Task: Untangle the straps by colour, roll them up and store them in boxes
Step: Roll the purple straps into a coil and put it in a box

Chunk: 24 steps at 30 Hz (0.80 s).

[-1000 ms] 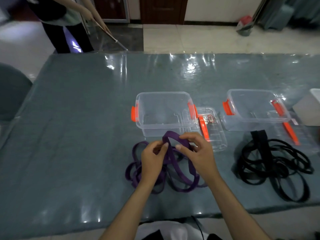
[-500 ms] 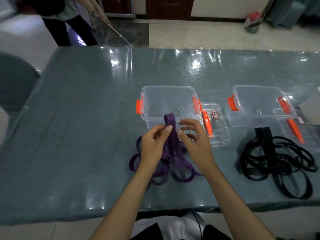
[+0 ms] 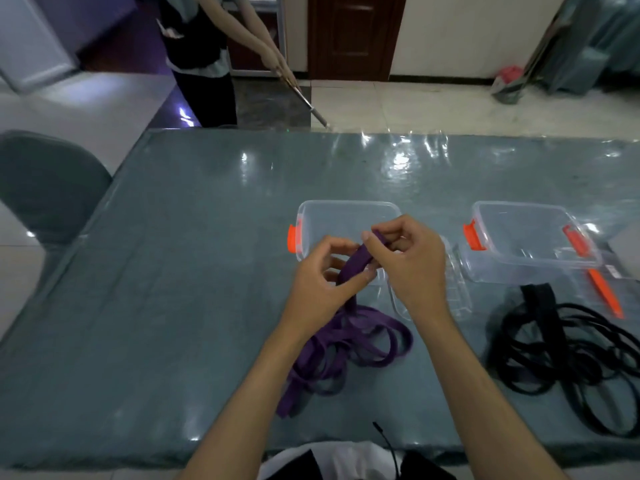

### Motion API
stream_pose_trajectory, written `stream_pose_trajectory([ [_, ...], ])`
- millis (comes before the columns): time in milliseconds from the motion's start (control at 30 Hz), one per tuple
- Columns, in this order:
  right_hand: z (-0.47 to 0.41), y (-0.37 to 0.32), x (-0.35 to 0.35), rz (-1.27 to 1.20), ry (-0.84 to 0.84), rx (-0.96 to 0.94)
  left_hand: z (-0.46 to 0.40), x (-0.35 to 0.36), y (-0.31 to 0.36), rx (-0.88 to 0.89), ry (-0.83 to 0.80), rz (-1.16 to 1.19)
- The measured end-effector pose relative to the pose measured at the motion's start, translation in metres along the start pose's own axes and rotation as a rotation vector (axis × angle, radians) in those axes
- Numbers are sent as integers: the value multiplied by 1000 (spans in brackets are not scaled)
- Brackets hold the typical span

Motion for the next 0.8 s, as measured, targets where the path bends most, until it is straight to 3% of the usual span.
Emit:
stream_pose_trajectory([
  [167, 7, 10, 5, -16, -66, 64, 2, -12, -6, 83, 88, -87],
  [300, 8, 26, 2, -95, -143, 225, -1, -18, -12, 119, -8, -203],
  [367, 8, 29, 2, -124, -127, 256, -4, -14, -12, 149, -56, -205],
  [500, 5, 25, 2, -184, -135, 285, -11, -10, -6, 176, 6, -126],
  [800, 5, 41, 9, -479, -225, 685, -25, -9, -8, 242, 5, -174],
])
Point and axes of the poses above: each hand's wrist, its own z-axis away from the middle knuckle, its own x-axis out of the palm, y = z × x, the point moved 6 cm from there along -z, towards the middle knuckle, and after that the axes turned 5 degrees about y, right-handed, at the moved point
